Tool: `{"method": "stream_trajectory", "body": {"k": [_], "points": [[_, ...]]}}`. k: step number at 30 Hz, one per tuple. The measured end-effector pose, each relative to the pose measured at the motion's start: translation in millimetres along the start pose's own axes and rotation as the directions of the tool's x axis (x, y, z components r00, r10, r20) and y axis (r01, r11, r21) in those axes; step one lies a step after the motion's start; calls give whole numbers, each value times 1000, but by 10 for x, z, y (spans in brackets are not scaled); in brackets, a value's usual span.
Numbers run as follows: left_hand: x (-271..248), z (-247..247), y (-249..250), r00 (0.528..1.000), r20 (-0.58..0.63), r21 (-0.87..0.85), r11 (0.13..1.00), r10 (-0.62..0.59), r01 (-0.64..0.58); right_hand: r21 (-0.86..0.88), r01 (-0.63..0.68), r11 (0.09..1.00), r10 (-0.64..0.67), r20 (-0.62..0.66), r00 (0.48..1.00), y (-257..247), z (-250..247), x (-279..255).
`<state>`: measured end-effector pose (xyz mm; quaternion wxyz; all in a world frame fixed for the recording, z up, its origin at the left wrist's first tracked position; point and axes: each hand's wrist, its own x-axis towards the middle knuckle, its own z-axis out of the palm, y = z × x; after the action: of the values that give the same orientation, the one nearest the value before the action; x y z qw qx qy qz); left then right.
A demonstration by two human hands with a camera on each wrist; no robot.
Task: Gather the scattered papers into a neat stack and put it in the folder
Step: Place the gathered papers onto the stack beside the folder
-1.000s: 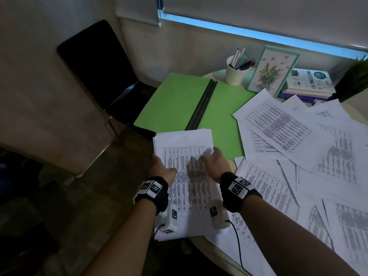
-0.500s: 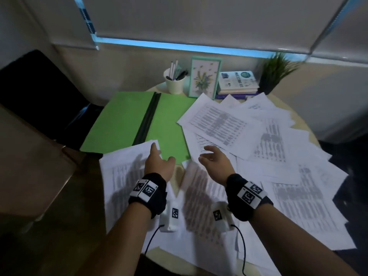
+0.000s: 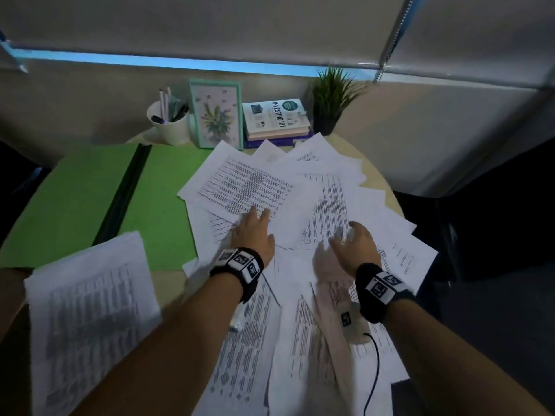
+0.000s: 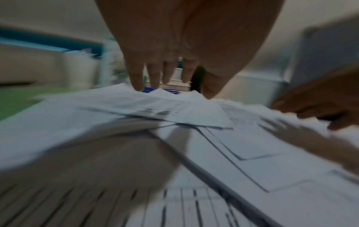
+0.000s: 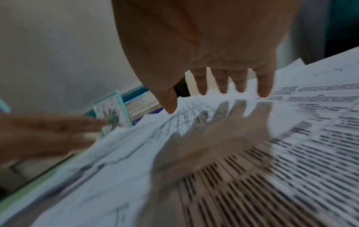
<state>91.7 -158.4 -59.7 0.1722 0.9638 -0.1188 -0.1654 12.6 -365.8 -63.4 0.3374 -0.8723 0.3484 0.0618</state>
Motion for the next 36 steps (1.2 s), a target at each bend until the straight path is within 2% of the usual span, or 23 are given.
{"method": "stream_trajectory", "body": {"k": [2,4,5,8,14,19,21,26,28,29,31,33,36], "points": [[146,129,144,985,132,118,985,108,-123,-188,-95,978,97,6,995,48,86,10],[238,254,229,959,257,191,966,120,-172,-213,-226,951,225,-28,974,72,136,6],[255,304,261,942,313,241,949,123,-204,-193,-251,949,248,-39,968,64,139,19],[205,390,334,906,397,352,887,149,-300,-41,-253,967,253,-7,967,64,88,125],[-178,267,292,877,406,258,888,259,-381,118,-200,973,202,-1,979,181,-73,280],[-520,244,130,818,542,242,897,191,-369,219,-176,960,187,-28,982,241,-165,300],[-580,241,88,840,518,247,912,163,-329,230,-130,965,150,-74,986,189,-199,266],[-550,161,120,950,291,278,939,118,-201,206,-17,978,52,-168,984,82,-350,170],[-470,188,107,984,147,173,976,104,-129,184,20,983,14,-179,984,80,-449,164],[-422,234,75,988,124,118,987,91,-106,180,48,982,-13,-190,982,74,-513,153],[-358,327,34,970,230,89,990,84,-107,196,105,975,-65,-201,977,61,-635,140],[-348,448,8,938,337,173,975,78,-143,201,153,968,-113,-198,974,40,-754,126],[-407,598,-76,922,378,235,954,86,-186,130,190,973,-143,-305,942,-10,-967,106]]}}
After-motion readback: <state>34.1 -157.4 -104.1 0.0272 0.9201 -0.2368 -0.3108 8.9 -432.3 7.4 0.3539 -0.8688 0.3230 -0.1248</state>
